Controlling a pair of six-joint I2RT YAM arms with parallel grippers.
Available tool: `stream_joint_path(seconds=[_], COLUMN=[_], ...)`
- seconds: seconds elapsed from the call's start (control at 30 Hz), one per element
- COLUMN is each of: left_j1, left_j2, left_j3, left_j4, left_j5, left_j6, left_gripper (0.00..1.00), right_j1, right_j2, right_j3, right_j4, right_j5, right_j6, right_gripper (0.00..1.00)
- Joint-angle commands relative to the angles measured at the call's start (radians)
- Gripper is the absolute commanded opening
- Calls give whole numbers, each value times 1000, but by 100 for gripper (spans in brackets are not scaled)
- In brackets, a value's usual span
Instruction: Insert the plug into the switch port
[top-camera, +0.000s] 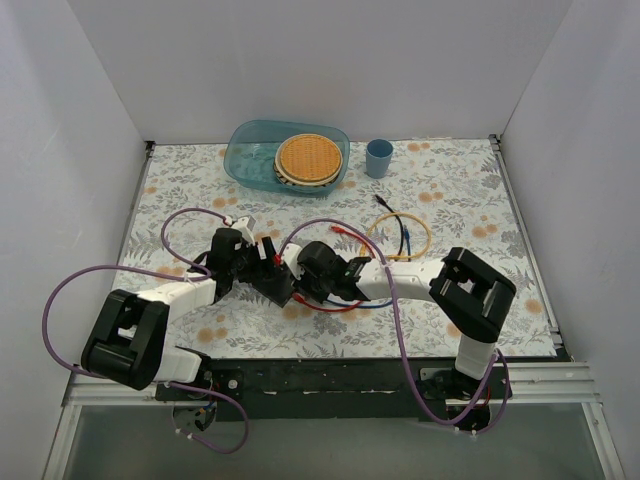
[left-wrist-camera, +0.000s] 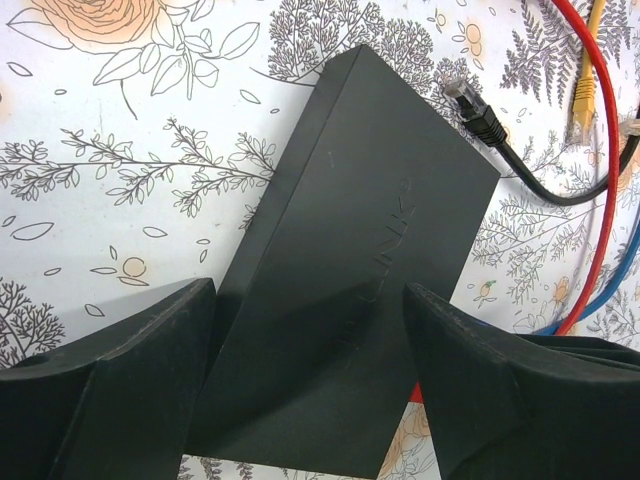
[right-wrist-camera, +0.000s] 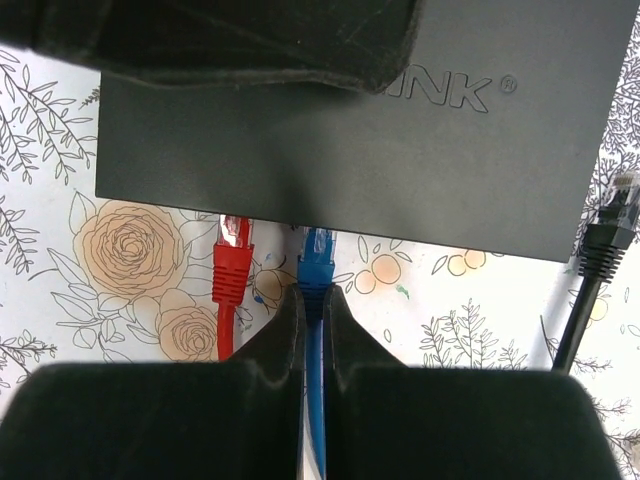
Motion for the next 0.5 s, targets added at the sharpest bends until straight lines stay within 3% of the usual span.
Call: stream_joint_path(seconds=[0.0, 0.47], left_j1=[-49, -117], left_j2=[-26, 5], left_j3=[-25, -17], left_j4=[-47, -21], left_j5=[149, 216], left_j6=[-51, -52], left_gripper=[73, 69], right_j1=[9, 9], right_j2=[19, 40], right_j3=[78, 162], right_j4=[194, 201], right_j5=[-9, -23], right_j6=[35, 17], right_gripper=[1, 1])
